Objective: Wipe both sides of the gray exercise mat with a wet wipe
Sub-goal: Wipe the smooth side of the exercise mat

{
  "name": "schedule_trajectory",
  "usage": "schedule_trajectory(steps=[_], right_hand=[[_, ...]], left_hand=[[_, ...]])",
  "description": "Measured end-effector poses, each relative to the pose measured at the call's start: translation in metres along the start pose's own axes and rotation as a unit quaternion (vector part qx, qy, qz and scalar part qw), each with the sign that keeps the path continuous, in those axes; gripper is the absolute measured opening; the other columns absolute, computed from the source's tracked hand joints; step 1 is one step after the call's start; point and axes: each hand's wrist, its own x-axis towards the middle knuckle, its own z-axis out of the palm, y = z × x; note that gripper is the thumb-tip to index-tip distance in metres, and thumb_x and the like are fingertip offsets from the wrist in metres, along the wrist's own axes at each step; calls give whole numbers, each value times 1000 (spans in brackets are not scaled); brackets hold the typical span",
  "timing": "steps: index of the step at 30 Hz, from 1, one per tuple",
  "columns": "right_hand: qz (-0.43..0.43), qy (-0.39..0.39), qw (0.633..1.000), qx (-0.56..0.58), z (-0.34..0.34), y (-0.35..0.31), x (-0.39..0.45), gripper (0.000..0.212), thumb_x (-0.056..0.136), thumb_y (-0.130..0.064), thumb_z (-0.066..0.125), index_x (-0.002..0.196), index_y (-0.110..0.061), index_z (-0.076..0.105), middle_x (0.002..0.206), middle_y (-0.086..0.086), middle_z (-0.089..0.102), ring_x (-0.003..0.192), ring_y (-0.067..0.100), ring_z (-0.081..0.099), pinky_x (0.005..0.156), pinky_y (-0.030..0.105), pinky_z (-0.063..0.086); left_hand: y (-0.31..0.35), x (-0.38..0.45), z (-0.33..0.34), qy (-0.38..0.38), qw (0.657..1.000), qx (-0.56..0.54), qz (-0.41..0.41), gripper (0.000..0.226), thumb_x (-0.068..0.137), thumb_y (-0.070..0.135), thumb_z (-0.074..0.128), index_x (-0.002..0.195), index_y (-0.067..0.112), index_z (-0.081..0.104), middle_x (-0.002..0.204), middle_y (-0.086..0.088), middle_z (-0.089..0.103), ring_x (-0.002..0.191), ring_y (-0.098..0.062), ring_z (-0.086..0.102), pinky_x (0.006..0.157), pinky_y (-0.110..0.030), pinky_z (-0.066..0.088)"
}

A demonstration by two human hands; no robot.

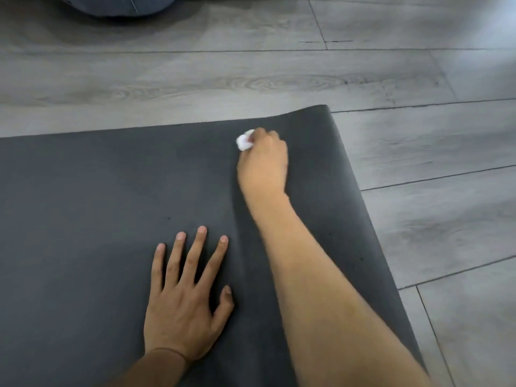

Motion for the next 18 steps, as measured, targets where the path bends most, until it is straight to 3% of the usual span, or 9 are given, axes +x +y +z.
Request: schedule_trajectory(steps=[2,4,6,10,13,15,18], right_hand=[[-150,-75,986,25,13,-54,-54,33,86,-7,55,119,-14,61,111,7,58,98,27,52,82,31,39],[-250,-111,962,11,0,-62,-66,31,92,-9,52,122,-14,58,115,4,56,104,25,49,82,31,40],[-197,-80,977,-25,-14,-22,-30,27,97,-12,44,119,-12,58,118,6,56,110,26,49,83,34,41],[0,20,989,-146,-51,97,31,25,94,-5,44,113,-6,61,116,15,58,110,33,50,85,39,41],[81,49,988,-122,-43,102,29,29,93,-3,41,115,-7,60,118,14,58,111,32,50,87,38,42],[76,44,992,-88,-22,69,14,31,93,-4,39,116,-12,58,118,10,58,110,29,51,87,33,39],[-78,-17,997,4,8,-6,-40,34,83,-5,48,110,-20,63,103,3,62,96,25,56,73,29,33]], left_hand=[[-1,-1,1,-4,1000,6,5,69,90,50,42,151,18,49,163,-14,35,154,-39,22,119,-66,21],[0,-2,0,-3,1000,2,6,67,91,49,42,149,17,51,162,-14,35,154,-40,22,120,-66,21],[1,0,-3,-3,1000,5,-3,69,92,48,41,156,22,41,166,-10,28,154,-39,22,121,-63,18],[1,1,-4,4,1000,11,-7,72,91,47,42,160,26,32,167,-9,25,153,-39,23,122,-62,17],[2,2,-3,4,1000,20,-7,73,92,48,42,160,26,31,167,-9,26,153,-40,23,122,-62,17],[3,2,-2,1,1000,20,-7,73,91,48,42,160,27,31,167,-8,25,153,-39,23,123,-61,16],[2,2,-1,0,1000,16,-7,71,90,49,43,156,24,40,166,-10,28,153,-40,23,123,-62,15]])
